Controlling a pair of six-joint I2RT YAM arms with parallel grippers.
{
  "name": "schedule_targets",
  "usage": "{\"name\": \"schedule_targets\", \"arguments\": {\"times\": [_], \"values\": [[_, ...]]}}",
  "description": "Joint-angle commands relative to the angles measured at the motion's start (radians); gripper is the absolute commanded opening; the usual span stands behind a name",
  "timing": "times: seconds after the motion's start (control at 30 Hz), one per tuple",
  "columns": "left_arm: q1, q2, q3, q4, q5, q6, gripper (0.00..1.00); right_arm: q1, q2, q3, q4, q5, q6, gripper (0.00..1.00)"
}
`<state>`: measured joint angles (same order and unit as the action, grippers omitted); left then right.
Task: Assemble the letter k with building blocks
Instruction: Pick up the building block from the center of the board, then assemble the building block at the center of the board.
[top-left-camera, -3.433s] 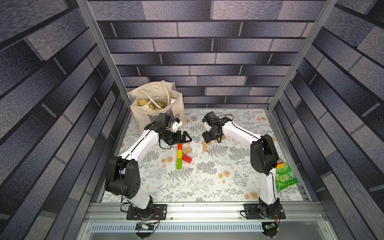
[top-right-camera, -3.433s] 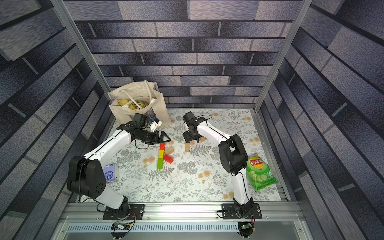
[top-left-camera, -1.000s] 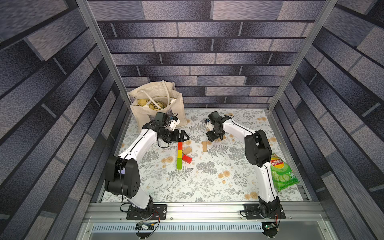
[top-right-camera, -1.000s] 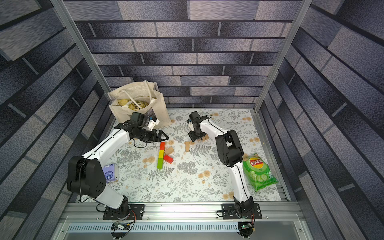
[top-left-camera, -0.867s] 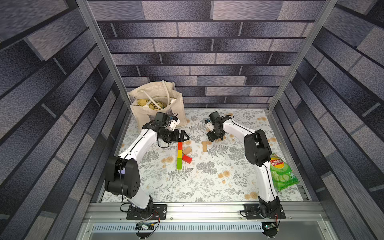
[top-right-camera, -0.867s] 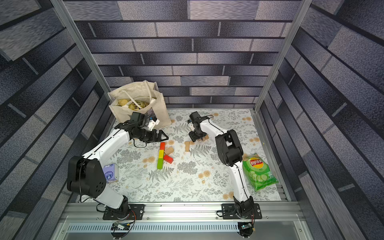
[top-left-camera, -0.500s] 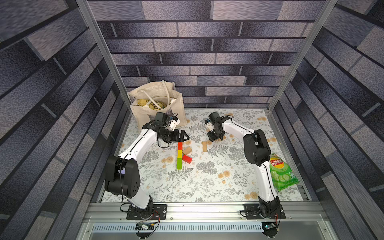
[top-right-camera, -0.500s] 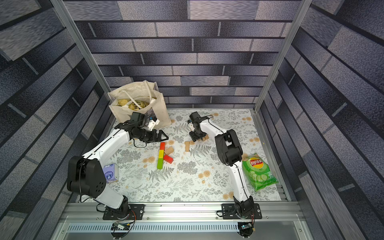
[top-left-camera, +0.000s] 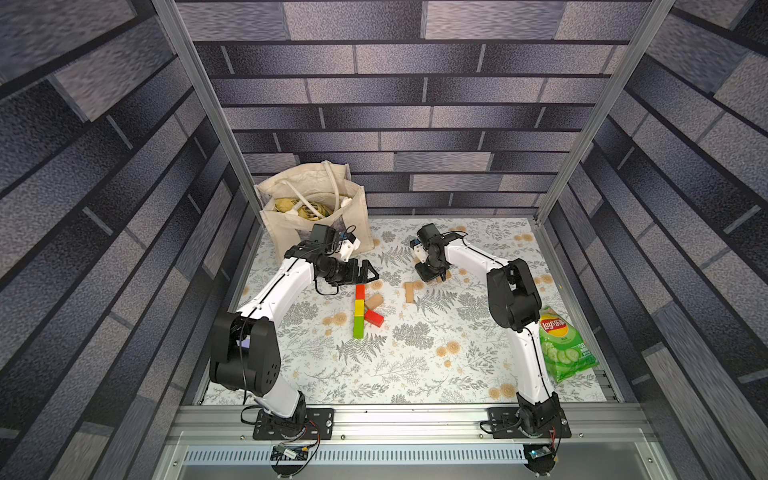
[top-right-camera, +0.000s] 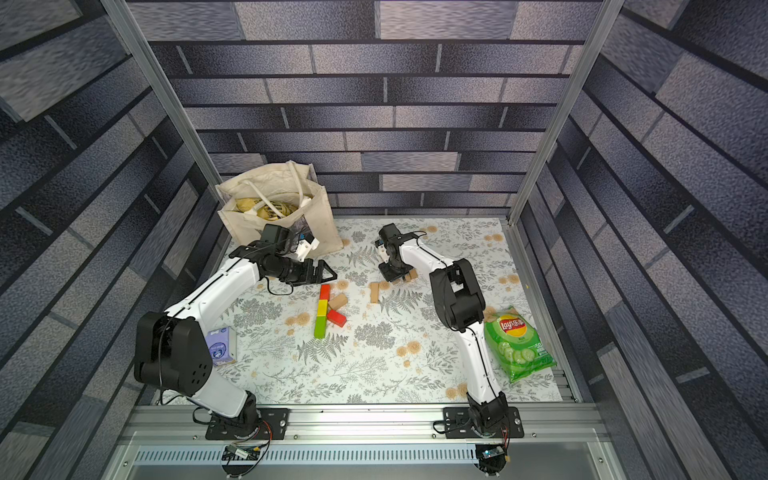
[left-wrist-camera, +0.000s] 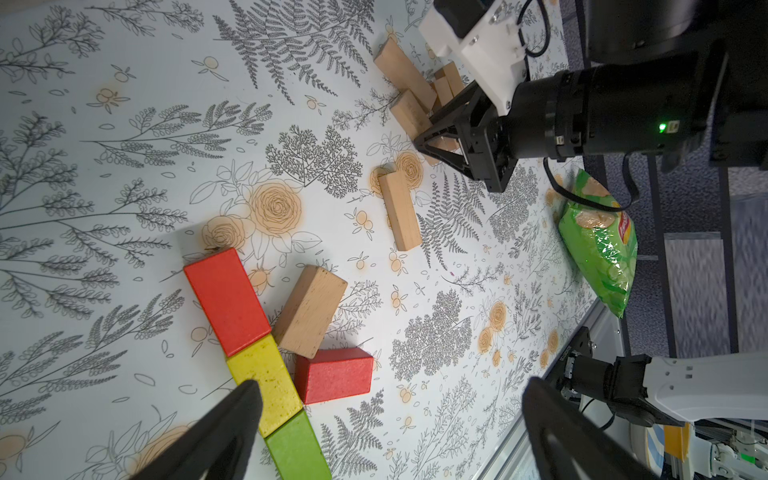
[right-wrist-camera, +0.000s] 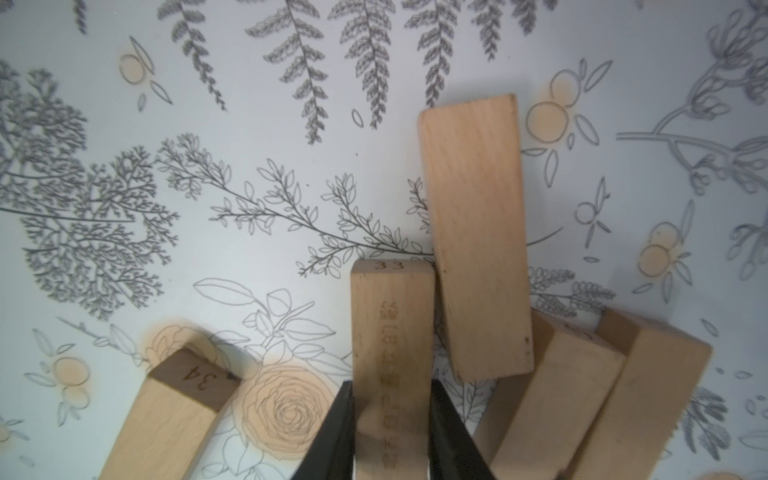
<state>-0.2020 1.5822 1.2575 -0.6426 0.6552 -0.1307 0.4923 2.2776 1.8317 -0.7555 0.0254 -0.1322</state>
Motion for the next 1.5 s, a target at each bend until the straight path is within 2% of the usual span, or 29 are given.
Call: {"name": "schedule_targets", "arguments": {"times": [0.0,0.07,0.17,0.53,0.77,0.9,1.2,1.47], "values": [[-0.003,-0.015,0.006,-0.008,0.019,0.024,1.00,-0.006,0.014,0.021,-0.023,0.000,0.009,0.24],[-0.004,-0.012,0.011,-0.011,0.020,0.026,1.00,-0.006,0.010,0.021,-0.025,-0.008,0.019,0.18],[-0.005,-0.016,0.011,-0.014,0.018,0.027,1.00,-0.005,-0.003,0.010,-0.025,-0.020,0.039,0.16],[-0.005,-0.043,0.019,-0.040,0.006,0.012,1.00,0.002,-0.128,-0.081,-0.020,-0.073,0.206,0.16],[-0.005,-0.056,0.036,-0.082,-0.001,-0.008,1.00,0.046,-0.217,-0.138,-0.054,-0.024,0.290,0.16],[-0.012,-0.083,0.025,-0.116,-0.021,-0.022,1.00,0.071,-0.304,-0.200,-0.062,0.009,0.390,0.16],[-0.013,-0.159,-0.103,-0.089,0.063,-0.077,1.00,0.158,-0.418,-0.352,-0.031,0.056,0.605,0.17],[-0.018,-0.234,-0.197,-0.067,0.063,-0.084,1.00,0.245,-0.451,-0.455,0.018,0.080,0.720,0.17]]}}
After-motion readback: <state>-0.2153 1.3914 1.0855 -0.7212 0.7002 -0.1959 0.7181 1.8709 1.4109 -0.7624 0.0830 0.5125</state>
